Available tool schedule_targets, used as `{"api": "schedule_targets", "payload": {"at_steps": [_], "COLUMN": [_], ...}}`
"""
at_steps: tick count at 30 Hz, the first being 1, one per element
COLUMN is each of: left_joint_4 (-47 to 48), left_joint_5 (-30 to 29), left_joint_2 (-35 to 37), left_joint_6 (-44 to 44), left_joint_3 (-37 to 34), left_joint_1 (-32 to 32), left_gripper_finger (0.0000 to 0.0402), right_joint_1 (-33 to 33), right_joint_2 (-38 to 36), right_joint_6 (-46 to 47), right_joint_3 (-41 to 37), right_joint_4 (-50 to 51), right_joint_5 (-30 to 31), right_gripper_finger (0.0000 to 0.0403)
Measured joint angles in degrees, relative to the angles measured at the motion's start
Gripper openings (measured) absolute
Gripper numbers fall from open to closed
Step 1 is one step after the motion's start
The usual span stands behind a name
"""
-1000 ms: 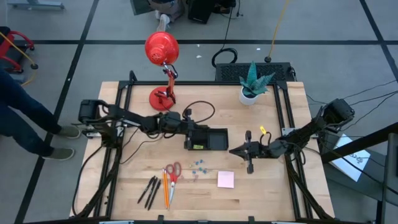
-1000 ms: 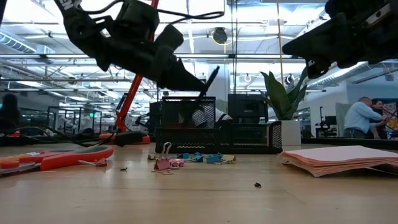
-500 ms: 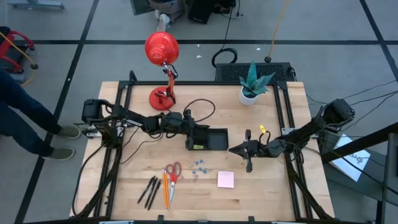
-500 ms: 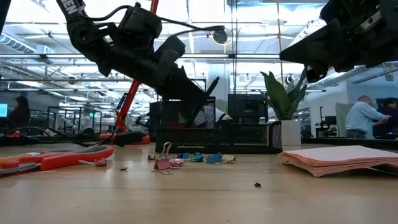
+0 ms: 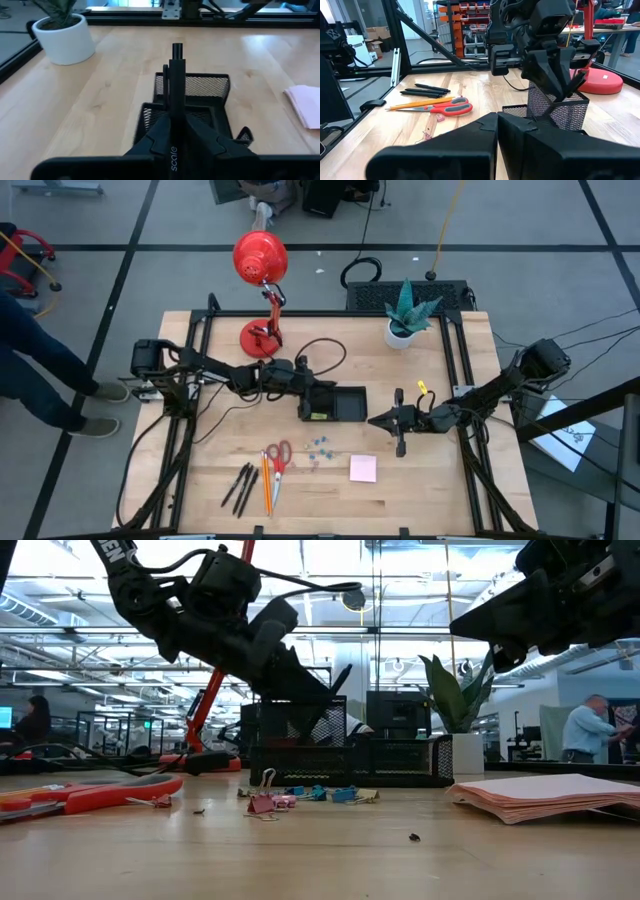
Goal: Pick and place office supplies into organizer
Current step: Put the black pen into the desk organizer
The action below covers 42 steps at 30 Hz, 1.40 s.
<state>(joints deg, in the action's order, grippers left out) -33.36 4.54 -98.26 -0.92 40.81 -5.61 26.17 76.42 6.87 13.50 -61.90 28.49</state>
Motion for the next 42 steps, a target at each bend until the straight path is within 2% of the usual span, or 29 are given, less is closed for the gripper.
{"api": "schedule_targets", "payload": {"at_steps": [6,15,19,23,29,35,38,42], "left_joint_4": [0.1,-0.1,2.1,6.0,20.0,38.4,47.8,58.4], "left_joint_5": [0.2,0.4,1.1,-0.2,-2.2,-3.2,-4.5,-6.9], "left_joint_2": [0.0,0.1,4.8,15.0,32.7,47.2,51.2,51.8], "left_joint_6": [0.0,-1.9,-5.4,-9.1,-8.4,-1.0,4.9,15.8], "left_joint_3": [0.0,-0.1,-0.5,-0.3,-0.3,-0.2,-0.2,-0.2], "left_joint_1": [0.0,0.2,1.3,2.9,5.6,10.7,15.3,23.1], "left_gripper_finger": [0.0084,0.0088,0.0088,0.0088,0.0088,0.0088,0.0079,0.0031], "right_joint_1": [0.0,0.0,0.0,0.0,0.0,0.0,0.0,0.0], "right_joint_2": [0.0,0.0,0.0,0.0,0.0,0.0,0.0,0.0], "right_joint_6": [0.0,0.0,0.0,0.0,0.0,0.0,0.0,-0.1], "right_joint_3": [0.0,0.0,0.0,0.0,0.0,0.0,0.0,0.0], "right_joint_4": [0.0,0.0,0.0,-0.1,0.0,0.0,0.0,0.0], "right_joint_5": [0.0,0.0,0.0,0.0,-0.1,-0.1,-0.1,-0.1], "right_gripper_finger": [0.0004,0.0004,0.0004,0.0004,0.0004,0.0004,0.0004,0.0004]}}
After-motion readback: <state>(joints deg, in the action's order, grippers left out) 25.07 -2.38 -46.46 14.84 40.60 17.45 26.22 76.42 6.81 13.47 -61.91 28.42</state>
